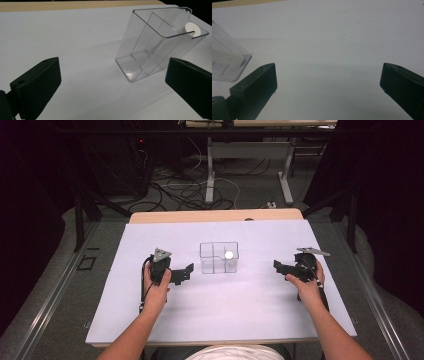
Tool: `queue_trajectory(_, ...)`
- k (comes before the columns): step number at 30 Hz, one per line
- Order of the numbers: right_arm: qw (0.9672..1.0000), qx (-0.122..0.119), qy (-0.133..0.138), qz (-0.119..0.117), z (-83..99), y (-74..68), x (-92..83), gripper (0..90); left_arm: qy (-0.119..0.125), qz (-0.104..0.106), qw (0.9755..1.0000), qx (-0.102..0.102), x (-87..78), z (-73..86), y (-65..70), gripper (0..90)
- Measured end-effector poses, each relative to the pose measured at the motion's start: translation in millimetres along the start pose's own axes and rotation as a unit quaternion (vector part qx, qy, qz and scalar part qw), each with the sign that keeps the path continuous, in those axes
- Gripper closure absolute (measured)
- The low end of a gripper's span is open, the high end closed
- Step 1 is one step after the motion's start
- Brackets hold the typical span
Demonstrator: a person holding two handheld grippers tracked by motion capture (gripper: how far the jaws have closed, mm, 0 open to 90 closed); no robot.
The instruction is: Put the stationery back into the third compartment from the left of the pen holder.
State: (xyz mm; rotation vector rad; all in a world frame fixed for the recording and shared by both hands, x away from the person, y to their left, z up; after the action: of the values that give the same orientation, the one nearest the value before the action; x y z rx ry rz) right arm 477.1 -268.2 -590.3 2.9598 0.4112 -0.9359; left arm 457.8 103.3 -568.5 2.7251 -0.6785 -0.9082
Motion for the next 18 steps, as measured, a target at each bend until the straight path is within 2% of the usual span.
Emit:
queue_trajectory(3,1.0000,0.008,-0.005,0.001,2.3,2.1,1.3,1.4,-0.001,0.000,1.0000,0.001,0.0,0.1,0.0,0.4)
queue_trajectory(18,0.9999,0.007,-0.012,-0.003,5.8,1.2,3.2,1.5,-0.002,0.001,1.0000,0.004,0.6,0.8,-0.2,0.4)
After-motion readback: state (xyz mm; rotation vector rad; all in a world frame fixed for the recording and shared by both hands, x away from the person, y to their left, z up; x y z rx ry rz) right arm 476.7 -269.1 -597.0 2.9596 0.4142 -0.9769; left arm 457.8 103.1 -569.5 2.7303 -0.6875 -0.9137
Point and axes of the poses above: each handheld gripper's, and its own axes: x roughly forward along the jaws, z roughly out of its underside, y roughly to its right, the point moved 10 cm from there along x, roughly forward along the jaws, and after that the axes turned 9 degrees about -x, right-handed, at the moved point
